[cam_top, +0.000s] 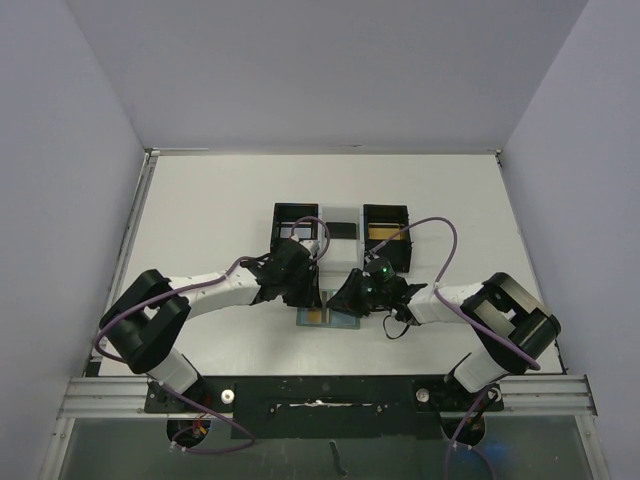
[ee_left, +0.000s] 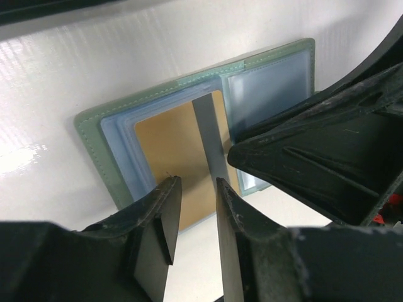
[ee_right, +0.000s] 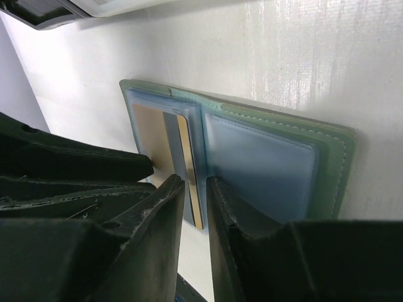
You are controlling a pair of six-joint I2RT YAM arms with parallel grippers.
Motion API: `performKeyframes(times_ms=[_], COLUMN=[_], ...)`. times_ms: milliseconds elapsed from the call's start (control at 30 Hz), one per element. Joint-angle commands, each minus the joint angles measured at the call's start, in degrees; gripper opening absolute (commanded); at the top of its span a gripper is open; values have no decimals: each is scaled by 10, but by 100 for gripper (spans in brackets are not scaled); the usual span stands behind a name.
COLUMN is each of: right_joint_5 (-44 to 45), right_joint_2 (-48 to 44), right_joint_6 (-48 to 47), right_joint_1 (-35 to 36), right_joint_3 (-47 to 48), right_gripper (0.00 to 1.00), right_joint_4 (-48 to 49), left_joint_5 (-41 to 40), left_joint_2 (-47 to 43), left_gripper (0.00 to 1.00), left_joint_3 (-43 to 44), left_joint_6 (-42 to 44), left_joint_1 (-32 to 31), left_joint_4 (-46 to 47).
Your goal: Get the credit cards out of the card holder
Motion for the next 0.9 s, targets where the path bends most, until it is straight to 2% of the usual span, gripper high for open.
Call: performKeyframes(times_ms=[0, 367, 867], right_joint_5=[-10, -4, -10], right_joint_2=[1, 3, 8], right_joint_6=[11, 12, 8], right_joint_1=[-5, -6, -6], right_joint_3=[-22, -23, -17], right_gripper=[24, 25, 25], right_joint_4=[44, 38, 38], left_joint_5=[11, -24, -41], left_joint_2=[21, -21, -24], left_gripper=[27, 33, 34], left_joint_3=[-2, 6, -9], left_joint_6=[-2, 3, -9], left_joint_1=[0, 1, -1], left_joint_4=[25, -5, -2])
